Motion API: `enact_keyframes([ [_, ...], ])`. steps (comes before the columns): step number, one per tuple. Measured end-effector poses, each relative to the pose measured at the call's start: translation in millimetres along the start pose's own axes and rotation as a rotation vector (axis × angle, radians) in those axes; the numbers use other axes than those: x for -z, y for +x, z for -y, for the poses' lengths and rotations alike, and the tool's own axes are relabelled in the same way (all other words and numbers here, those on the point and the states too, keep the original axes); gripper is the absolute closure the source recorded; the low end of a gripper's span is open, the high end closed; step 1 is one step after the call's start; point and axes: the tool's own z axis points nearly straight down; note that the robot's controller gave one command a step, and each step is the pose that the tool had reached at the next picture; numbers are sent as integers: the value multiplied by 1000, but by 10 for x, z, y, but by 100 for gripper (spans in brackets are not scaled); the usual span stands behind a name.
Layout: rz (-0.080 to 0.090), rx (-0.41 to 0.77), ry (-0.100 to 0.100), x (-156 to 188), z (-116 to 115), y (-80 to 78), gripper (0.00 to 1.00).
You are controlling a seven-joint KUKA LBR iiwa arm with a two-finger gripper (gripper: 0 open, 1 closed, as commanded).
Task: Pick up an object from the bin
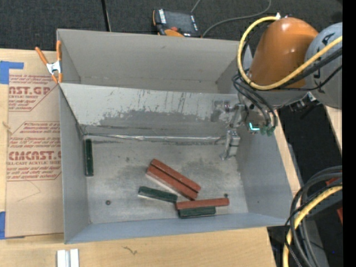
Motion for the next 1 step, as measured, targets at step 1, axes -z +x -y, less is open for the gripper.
enact_keyframes([
  [1,8,1,1,44,-3,-16,100],
])
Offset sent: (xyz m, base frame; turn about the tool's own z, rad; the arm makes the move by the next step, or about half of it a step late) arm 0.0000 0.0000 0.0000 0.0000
